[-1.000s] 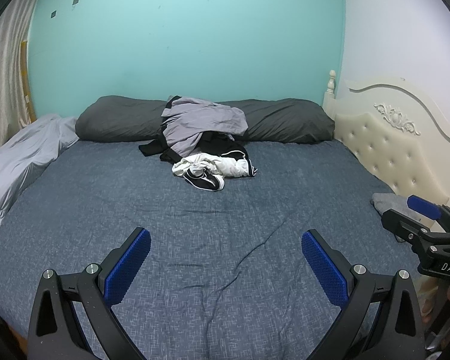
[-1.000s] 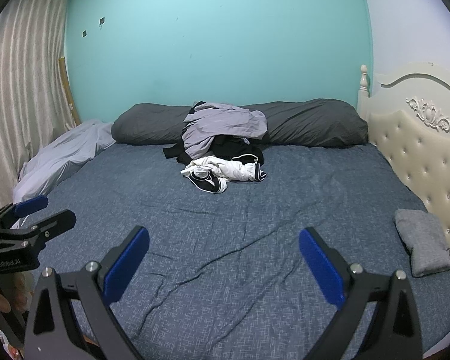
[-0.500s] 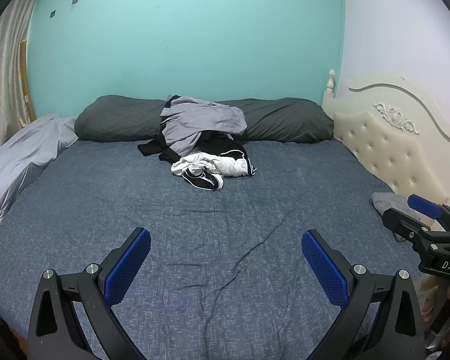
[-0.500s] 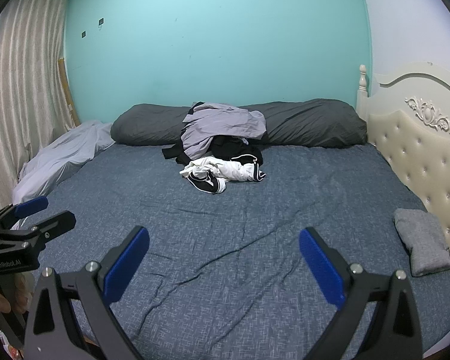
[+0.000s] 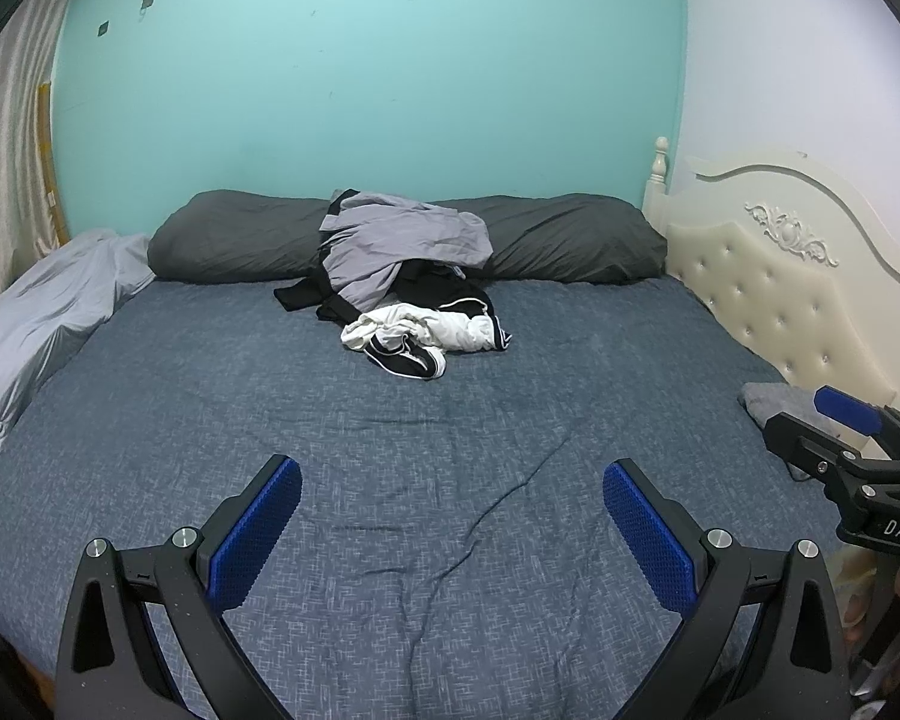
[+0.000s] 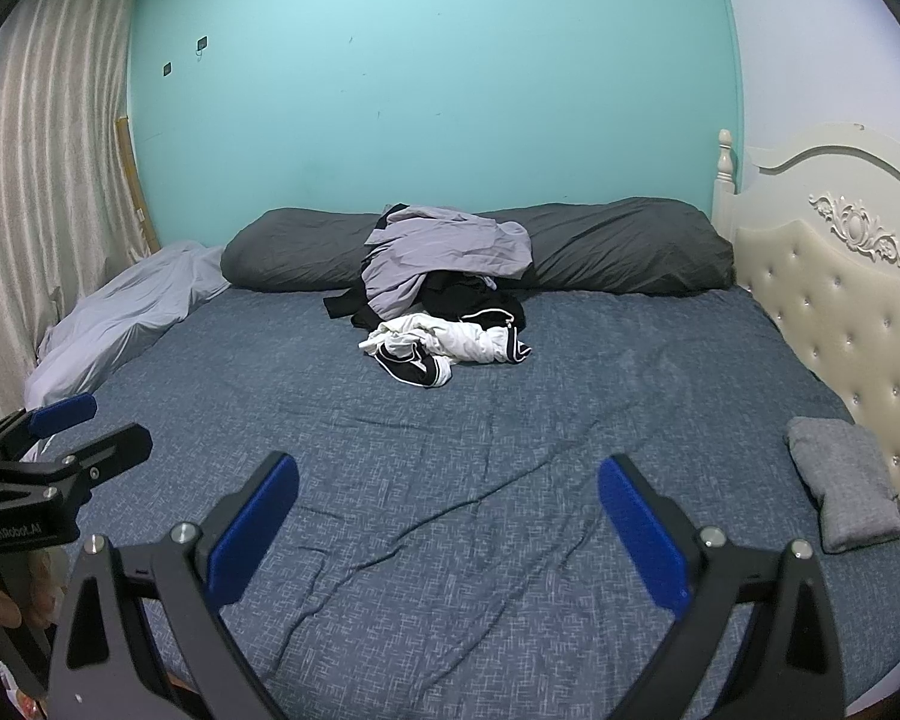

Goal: Fold clothes

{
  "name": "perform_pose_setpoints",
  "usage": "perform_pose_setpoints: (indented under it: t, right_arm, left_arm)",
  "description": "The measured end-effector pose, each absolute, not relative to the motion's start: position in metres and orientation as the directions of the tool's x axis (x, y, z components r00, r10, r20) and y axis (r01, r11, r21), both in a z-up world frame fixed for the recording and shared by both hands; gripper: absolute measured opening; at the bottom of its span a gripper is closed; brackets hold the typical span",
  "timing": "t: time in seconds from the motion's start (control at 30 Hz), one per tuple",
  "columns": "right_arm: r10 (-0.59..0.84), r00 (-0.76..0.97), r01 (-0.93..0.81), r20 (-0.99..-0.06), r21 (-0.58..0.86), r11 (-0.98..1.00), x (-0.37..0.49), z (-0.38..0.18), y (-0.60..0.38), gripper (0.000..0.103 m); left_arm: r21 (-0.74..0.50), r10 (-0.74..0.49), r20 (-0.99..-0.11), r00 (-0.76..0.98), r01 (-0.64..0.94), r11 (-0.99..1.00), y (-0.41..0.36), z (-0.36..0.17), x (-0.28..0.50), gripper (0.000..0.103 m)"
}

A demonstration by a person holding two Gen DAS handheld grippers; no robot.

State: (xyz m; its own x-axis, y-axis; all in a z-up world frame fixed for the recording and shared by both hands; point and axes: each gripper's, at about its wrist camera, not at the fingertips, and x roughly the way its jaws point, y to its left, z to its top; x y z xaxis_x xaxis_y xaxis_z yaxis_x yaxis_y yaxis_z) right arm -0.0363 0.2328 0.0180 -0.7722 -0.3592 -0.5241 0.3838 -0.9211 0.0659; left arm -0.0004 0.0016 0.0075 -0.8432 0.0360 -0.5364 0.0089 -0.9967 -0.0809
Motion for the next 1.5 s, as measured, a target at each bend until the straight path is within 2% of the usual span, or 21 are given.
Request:
perform_pose_setpoints:
  t: [1.5]
  right_arm:
    - [-0.362,-0.773,0.385,-0.521,0.067,-0.920,-0.0382,0.0183,0.2372,0.101]
  left_arm:
    - [-0.079,0.037,-0.531,-0.847,0.006,-0.997,0.0078,0.0099,-0.0040,0.103]
